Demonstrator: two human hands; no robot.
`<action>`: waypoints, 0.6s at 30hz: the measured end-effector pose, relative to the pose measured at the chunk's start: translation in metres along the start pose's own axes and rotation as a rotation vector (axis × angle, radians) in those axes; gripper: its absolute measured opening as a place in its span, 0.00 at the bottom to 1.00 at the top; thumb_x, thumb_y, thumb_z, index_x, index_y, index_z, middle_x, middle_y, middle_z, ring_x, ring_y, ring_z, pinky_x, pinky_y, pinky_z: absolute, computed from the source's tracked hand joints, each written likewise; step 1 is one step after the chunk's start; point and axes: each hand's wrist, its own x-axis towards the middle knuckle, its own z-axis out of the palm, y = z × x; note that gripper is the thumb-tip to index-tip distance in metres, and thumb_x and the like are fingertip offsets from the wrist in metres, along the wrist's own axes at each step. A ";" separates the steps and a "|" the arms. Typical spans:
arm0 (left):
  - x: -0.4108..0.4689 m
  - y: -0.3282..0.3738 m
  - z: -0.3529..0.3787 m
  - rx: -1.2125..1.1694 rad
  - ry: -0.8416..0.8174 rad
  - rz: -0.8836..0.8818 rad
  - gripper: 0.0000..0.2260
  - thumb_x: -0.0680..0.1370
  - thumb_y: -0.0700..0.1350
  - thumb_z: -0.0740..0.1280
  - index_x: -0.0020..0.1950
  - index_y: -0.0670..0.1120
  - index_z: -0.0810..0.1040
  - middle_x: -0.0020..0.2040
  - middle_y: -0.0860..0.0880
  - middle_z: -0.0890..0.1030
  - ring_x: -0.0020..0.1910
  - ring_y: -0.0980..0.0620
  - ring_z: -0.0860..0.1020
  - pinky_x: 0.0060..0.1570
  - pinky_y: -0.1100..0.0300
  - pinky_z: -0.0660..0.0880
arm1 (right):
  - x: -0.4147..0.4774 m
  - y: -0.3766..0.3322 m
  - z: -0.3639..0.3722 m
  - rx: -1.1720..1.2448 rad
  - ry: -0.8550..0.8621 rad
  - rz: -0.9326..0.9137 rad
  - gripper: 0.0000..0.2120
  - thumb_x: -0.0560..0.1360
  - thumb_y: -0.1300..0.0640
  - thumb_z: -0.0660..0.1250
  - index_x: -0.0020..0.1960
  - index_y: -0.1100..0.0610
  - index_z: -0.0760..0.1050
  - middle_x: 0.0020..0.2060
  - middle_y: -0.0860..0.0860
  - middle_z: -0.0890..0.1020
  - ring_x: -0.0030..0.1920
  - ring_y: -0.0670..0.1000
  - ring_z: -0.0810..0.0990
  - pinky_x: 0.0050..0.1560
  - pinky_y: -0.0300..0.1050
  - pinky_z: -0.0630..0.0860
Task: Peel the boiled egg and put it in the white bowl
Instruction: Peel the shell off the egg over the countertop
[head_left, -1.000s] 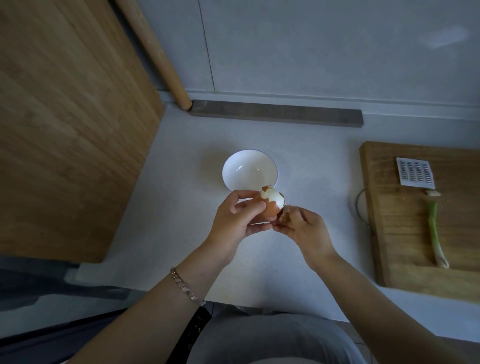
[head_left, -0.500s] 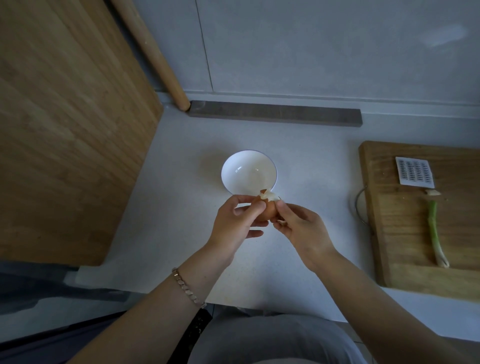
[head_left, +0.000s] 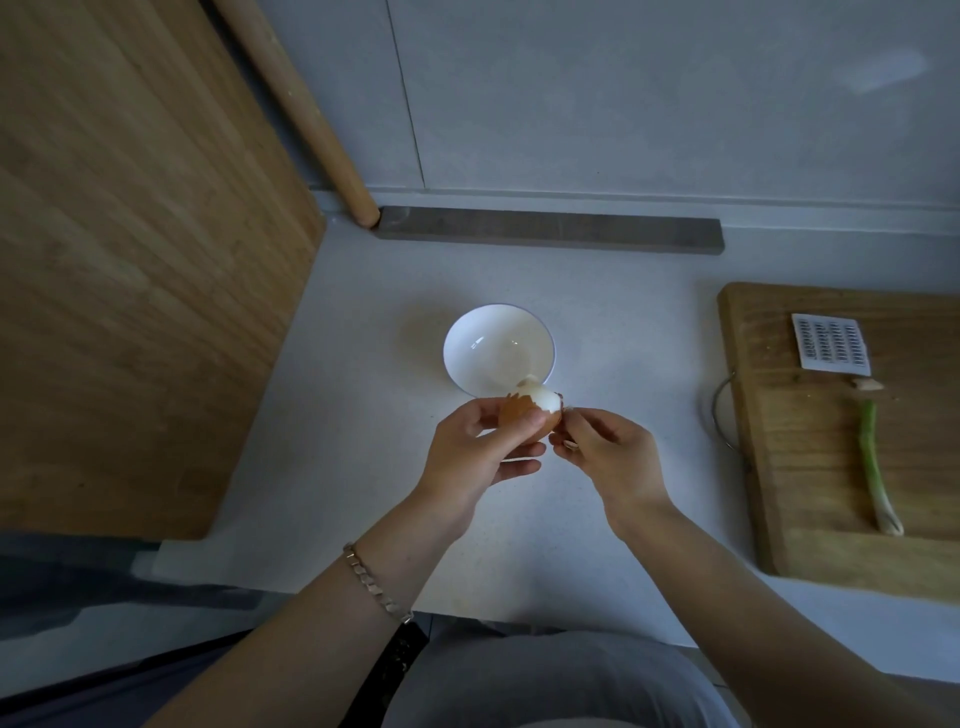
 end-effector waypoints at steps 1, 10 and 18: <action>0.001 0.000 -0.001 -0.007 -0.002 -0.003 0.15 0.67 0.47 0.75 0.51 0.46 0.78 0.50 0.42 0.83 0.37 0.51 0.84 0.35 0.62 0.79 | 0.000 0.001 0.000 -0.018 -0.004 -0.002 0.08 0.74 0.62 0.65 0.40 0.55 0.81 0.31 0.47 0.83 0.31 0.42 0.83 0.32 0.28 0.77; 0.002 -0.001 0.000 0.001 0.036 0.003 0.14 0.69 0.43 0.74 0.51 0.45 0.75 0.53 0.40 0.81 0.39 0.47 0.85 0.36 0.59 0.80 | -0.002 -0.003 0.001 0.164 -0.221 0.113 0.11 0.76 0.58 0.62 0.47 0.63 0.81 0.39 0.56 0.83 0.44 0.52 0.82 0.55 0.46 0.79; 0.000 -0.003 0.007 0.228 0.129 0.179 0.12 0.67 0.44 0.75 0.46 0.47 0.75 0.47 0.51 0.80 0.36 0.57 0.83 0.32 0.64 0.79 | -0.006 -0.004 0.006 0.118 -0.122 0.226 0.15 0.75 0.53 0.62 0.40 0.62 0.80 0.38 0.55 0.83 0.42 0.50 0.84 0.45 0.39 0.80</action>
